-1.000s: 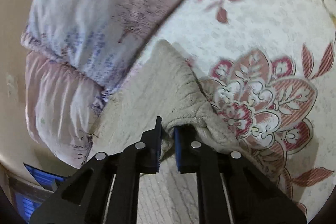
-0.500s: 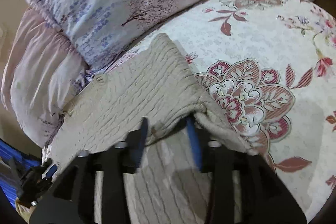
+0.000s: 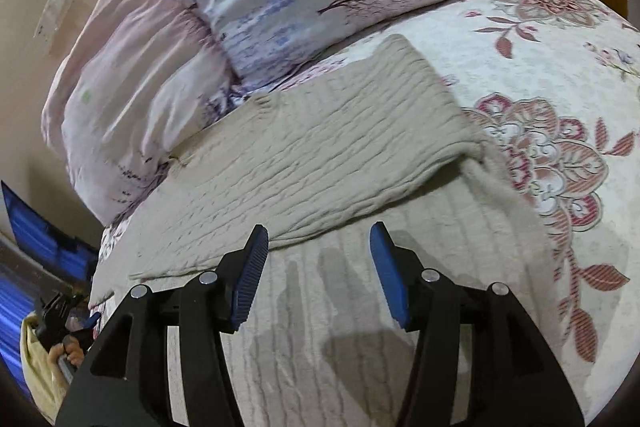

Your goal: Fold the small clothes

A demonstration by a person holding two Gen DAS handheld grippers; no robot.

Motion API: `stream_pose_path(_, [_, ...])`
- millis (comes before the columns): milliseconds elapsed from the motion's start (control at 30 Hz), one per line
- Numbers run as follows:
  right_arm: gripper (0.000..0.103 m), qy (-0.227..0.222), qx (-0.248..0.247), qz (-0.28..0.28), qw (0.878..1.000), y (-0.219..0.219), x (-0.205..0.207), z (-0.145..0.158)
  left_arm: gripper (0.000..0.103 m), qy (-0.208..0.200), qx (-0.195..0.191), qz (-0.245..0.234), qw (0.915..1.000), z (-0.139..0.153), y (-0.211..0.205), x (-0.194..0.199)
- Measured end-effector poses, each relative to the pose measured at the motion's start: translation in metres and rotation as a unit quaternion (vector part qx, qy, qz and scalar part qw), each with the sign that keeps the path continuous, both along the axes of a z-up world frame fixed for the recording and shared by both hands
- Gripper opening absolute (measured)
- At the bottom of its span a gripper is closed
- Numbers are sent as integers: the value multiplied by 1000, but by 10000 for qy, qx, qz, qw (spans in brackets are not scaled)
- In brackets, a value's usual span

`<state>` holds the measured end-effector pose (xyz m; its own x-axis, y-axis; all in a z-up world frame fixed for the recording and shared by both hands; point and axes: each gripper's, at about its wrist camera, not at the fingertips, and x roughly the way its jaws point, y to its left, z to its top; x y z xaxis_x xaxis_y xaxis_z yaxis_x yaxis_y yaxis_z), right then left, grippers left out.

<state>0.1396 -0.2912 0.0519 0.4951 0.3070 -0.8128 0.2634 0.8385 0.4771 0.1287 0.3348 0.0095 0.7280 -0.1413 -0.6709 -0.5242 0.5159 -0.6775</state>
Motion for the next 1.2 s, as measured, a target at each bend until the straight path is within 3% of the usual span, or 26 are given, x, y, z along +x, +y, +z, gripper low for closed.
stream_pose_path(133, [55, -70, -24, 79, 9999, 4, -1, 4, 49, -150, -209, 321, 9992, -5, 20, 9])
stream_pose_path(233, [56, -88, -40, 102, 9999, 4, -2, 7, 35, -161, -306, 528, 9980, -10, 38, 14])
stream_pose_path(300, [58, -107, -69, 116, 9999, 4, -3, 8, 20, -129, -460, 601, 9970, -14, 47, 16])
stream_pose_path(400, [58, -122, -108, 134, 9998, 4, -4, 8, 7, -117, -617, 637, 9960, -16, 55, 17])
stream_pose_path(567, [58, -125, -100, 161, 9997, 5, -5, 6, 5, -452, -35, 410, 9981, 21, 32, 22])
stream_pose_path(733, [58, -153, -98, 180, 9997, 7, -7, 8, 5, -980, 144, -365, 9944, 60, -29, 35])
stream_pose_path(900, [58, -175, -132, 263, 9994, 12, -8, 11, 5, -1420, 196, -1577, 9770, 80, -130, 58])
stream_pose_path(1033, [58, -177, -175, 362, 9990, 18, -9, 13, 5, -1333, 246, -2604, 9559, 63, -221, 81])
stream_pose_path(1200, [58, -187, -297, 599, 9976, 24, -10, 21, 10, -708, 99, -3443, 9361, 17, -286, 91])
